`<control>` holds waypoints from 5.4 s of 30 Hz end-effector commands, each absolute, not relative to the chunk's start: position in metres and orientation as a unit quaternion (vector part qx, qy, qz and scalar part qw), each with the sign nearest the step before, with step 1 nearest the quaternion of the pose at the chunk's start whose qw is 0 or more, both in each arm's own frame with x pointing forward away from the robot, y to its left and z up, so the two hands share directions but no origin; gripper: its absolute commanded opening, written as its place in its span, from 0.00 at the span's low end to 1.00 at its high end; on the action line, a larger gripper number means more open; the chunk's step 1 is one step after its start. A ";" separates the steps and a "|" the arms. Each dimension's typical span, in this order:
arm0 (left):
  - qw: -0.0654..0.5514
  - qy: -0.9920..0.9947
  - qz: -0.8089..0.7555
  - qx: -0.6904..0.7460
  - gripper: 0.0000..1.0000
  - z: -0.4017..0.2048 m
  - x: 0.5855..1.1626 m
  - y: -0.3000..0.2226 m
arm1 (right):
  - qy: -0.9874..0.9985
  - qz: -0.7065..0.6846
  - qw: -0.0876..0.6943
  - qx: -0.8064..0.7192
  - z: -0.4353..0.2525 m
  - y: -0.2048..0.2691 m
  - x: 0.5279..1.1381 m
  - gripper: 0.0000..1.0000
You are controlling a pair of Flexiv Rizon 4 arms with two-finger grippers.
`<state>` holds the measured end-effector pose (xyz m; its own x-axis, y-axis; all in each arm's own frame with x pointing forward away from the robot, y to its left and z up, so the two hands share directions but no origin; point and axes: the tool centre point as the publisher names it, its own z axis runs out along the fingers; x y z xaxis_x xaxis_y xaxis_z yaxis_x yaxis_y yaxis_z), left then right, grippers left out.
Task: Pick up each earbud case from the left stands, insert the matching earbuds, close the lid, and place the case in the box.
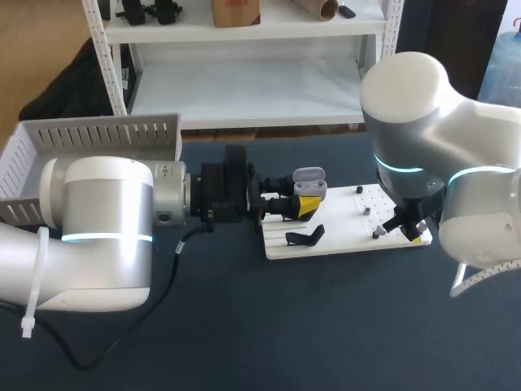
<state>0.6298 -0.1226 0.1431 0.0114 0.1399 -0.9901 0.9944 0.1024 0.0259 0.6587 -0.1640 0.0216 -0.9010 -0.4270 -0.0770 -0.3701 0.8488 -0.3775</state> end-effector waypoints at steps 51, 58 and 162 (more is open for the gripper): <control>0.496 0.553 -0.433 0.511 0.00 0.142 0.629 -0.122 | 0.953 -0.197 0.057 -0.224 0.079 -0.156 0.648 0.00; 0.496 0.553 -0.433 0.511 0.00 0.142 0.629 -0.122 | 0.957 -0.187 0.064 -0.213 0.089 -0.148 0.639 0.00; 0.496 0.553 -0.433 0.511 0.00 0.142 0.629 -0.122 | 0.994 -0.063 0.046 0.077 0.229 0.020 0.574 0.00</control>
